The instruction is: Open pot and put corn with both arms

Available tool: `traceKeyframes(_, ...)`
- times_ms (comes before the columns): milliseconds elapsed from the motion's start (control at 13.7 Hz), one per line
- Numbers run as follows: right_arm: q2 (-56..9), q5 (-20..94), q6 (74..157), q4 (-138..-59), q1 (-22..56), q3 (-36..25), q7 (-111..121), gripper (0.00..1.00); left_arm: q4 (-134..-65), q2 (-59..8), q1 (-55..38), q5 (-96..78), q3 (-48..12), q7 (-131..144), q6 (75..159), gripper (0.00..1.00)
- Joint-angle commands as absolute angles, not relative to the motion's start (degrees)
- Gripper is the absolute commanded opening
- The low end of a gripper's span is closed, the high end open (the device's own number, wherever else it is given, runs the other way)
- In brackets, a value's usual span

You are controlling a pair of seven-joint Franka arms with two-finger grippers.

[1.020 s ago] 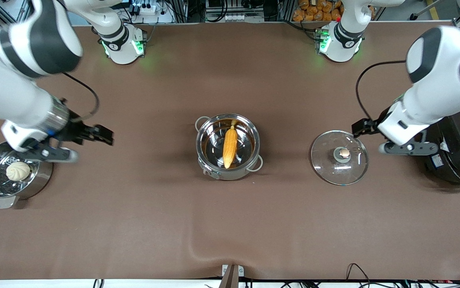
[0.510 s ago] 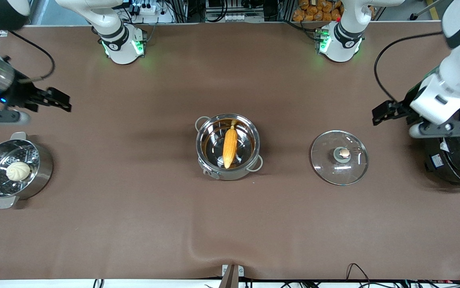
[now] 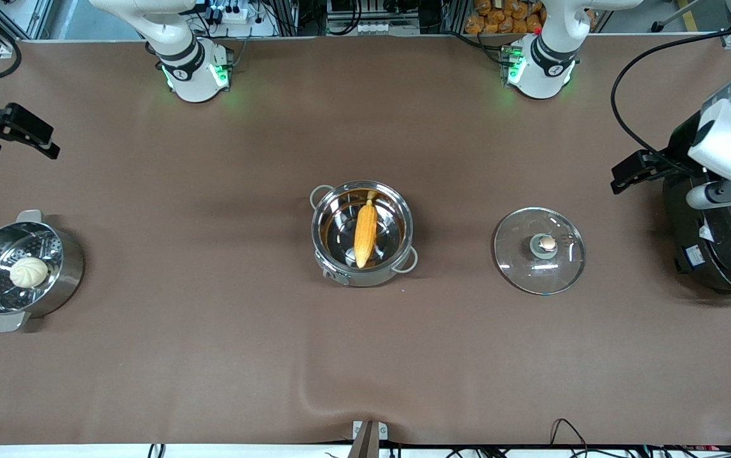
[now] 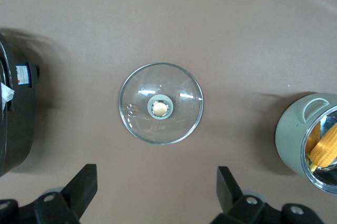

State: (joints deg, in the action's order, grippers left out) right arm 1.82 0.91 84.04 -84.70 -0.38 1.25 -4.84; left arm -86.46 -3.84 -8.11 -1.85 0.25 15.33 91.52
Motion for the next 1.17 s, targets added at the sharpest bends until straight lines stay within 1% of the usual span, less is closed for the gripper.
traceKeyframes(0,0.8,1.2,80.7,-82.4,-3.2,2.2,-4.4,1.0,-86.0,-1.9,-6.2,-1.8,-0.4,13.7,89.9,1.0)
traceKeyframes(146,-0.8,0.9,76.8,-80.3,-3.3,2.2,-4.0,1.0,-87.4,-1.3,-4.8,-1.5,-0.5,9.4,89.5,1.0)
traceKeyframes(219,-0.8,0.6,76.4,-79.9,-3.3,2.1,-4.1,1.0,-88.4,-1.2,-4.5,-1.3,-0.5,8.2,89.5,1.0)
traceKeyframes(437,-0.8,0.2,76.4,-79.7,-3.6,2.1,-4.0,1.0,-89.3,0.1,-3.4,-1.2,-0.6,4.9,88.9,1.0)
traceKeyframes(583,-0.8,0.4,76.5,-79.7,-4.4,2.1,-3.3,1.0,-89.6,0.4,-0.6,0.1,-3.6,2.3,88.9,1.0)
traceKeyframes(728,-0.7,0.3,76.4,-79.8,-4.4,2.1,-1.1,1.0,-90.4,1.2,-0.4,3.0,-5.7,2.0,88.9,1.0)
traceKeyframes(947,-0.5,0.4,76.4,-79.8,-4.2,2.2,-1.8,1.0,-94.5,4.2,0.3,2.9,-5.7,1.7,91.0,1.0)
traceKeyframes(1093,-0.6,0.6,76.4,-80.2,-4.2,2.2,-1.2,1.0,-94.5,4.3,0.3,2.9,-5.7,1.5,91.0,1.0)
